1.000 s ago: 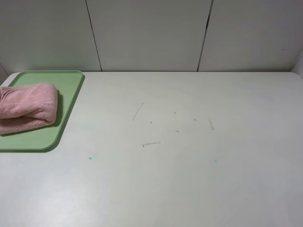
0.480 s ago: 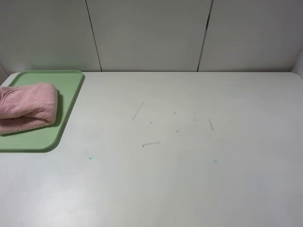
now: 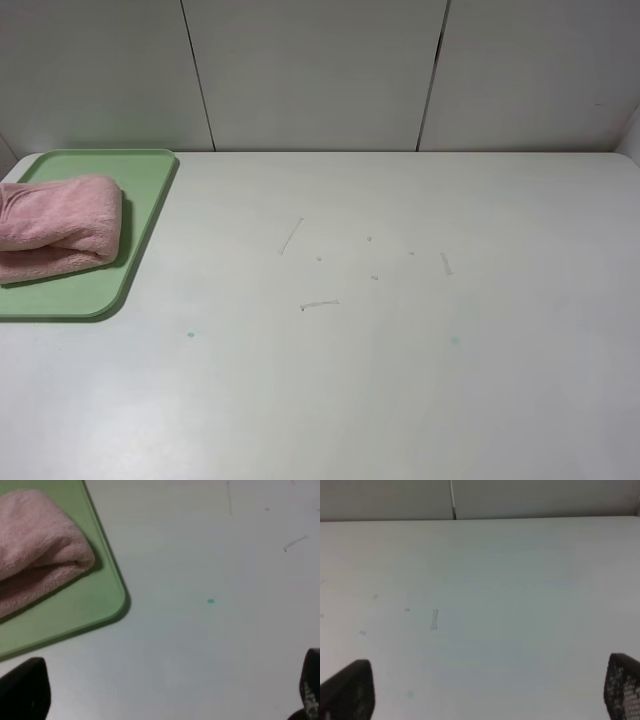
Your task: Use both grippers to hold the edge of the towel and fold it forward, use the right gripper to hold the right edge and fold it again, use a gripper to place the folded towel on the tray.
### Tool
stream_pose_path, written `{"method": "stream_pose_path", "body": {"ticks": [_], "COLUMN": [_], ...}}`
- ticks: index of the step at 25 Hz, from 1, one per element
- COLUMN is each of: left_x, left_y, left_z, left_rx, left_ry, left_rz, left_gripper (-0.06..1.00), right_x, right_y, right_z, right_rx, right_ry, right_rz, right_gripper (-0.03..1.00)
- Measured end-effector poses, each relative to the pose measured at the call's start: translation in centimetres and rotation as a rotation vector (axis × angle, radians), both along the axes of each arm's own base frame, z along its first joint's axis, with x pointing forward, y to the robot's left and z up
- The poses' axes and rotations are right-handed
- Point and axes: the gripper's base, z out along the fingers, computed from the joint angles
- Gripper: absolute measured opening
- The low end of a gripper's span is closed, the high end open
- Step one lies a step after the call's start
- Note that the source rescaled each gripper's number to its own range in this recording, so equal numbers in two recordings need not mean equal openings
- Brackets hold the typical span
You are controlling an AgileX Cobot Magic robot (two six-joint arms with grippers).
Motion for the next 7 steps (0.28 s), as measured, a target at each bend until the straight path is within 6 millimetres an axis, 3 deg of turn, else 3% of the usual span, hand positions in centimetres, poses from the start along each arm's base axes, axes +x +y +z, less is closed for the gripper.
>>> {"method": "stream_pose_path", "body": {"ticks": [7], "left_x": [0.00], "left_y": [0.00], "left_z": [0.00], "left_rx": [0.000], "left_ry": [0.000], "left_rz": [0.000], "left_gripper": [1.00], "right_x": [0.00], "right_y": [0.00], "right_z": [0.00], "right_rx": [0.000], "right_ry": [0.000], "right_rz": [0.000], "right_gripper": [1.00]}}
